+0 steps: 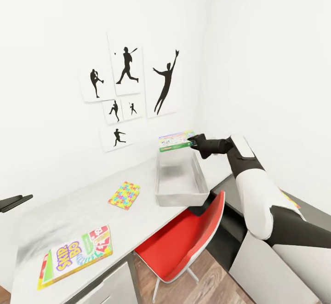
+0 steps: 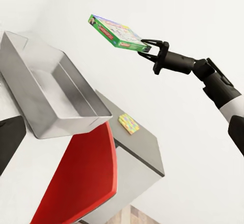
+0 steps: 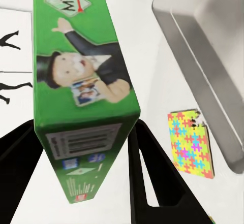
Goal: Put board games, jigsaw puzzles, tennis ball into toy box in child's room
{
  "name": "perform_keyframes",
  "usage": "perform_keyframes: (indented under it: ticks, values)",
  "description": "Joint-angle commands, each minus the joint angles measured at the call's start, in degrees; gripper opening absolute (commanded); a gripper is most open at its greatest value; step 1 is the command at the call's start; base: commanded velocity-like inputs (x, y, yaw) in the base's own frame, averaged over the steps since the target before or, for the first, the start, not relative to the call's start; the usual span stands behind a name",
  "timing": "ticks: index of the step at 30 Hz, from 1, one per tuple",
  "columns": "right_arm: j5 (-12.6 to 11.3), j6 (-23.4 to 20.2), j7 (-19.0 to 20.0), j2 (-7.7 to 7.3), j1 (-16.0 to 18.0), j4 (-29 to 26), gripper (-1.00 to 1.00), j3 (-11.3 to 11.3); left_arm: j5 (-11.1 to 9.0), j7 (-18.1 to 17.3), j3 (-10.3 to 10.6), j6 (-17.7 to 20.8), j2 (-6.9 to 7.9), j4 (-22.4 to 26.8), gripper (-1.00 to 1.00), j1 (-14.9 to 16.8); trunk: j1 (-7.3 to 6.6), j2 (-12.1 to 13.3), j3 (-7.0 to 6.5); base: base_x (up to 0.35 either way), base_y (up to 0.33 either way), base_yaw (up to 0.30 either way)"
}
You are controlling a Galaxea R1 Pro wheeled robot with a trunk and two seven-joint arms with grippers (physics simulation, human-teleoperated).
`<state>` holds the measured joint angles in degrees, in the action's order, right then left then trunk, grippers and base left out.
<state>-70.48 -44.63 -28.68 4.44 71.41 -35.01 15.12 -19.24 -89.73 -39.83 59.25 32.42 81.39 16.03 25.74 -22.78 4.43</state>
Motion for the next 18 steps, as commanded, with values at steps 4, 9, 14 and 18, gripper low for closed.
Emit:
perform_keyframes:
  ticks: [4,9,14,18]
  values:
    - [-0.7,0.4,-0.5,-0.04,-0.1,-0.2,-1.00,2.9,0.0,-0.3,-0.1,0.6,0.02,0.0,1.00,0.1,0.04,-0.1,0.14,0.017,0.006,0.000]
    - [-0.8,1.3,-0.4,-0.03,-0.3,-0.6,-1.00,3.9,0.0,-0.3,-0.3,0.6,0.02,0.0,1.00,0.1,0.04,-0.1,0.14,0.003,0.001,0.000]
    - [-0.8,1.5,-0.4,0.22,-0.3,-0.7,-1.00,4.0,0.0,-0.3,-0.3,0.7,0.02,0.0,1.00,0.1,0.04,-0.1,0.14,0.000,0.000,0.000]
    - [-0.7,1.7,-0.4,0.46,-0.3,-0.7,-1.00,4.0,0.0,-0.3,-0.3,0.7,0.02,0.0,1.00,0.1,0.04,-0.1,0.14,0.000,0.000,0.000]
